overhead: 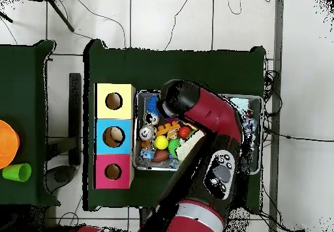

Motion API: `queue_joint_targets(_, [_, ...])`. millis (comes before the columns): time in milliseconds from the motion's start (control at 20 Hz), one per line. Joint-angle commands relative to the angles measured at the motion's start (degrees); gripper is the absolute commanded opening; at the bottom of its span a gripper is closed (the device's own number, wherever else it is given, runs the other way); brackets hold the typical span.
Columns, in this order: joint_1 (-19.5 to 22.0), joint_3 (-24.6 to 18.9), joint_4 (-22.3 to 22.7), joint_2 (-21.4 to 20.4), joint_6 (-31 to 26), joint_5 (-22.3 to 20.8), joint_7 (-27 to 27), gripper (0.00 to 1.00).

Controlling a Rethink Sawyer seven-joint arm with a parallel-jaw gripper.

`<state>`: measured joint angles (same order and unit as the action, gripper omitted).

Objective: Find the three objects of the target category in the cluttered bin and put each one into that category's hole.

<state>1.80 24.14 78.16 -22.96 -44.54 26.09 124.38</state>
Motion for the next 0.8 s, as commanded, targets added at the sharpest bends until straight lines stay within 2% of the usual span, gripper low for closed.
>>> queue_joint_targets(50, [5.26, -10.54, 9.53, 1.56, 9.36, -2.4, -1.54, 1.0])
queue_joint_targets(350, [7.68, -13.01, 11.22, 2.8, 14.9, -4.41, -1.95, 1.0])
queue_joint_targets(800, [6.74, -15.21, 11.91, 5.41, 21.44, -5.27, 3.07, 1.0])
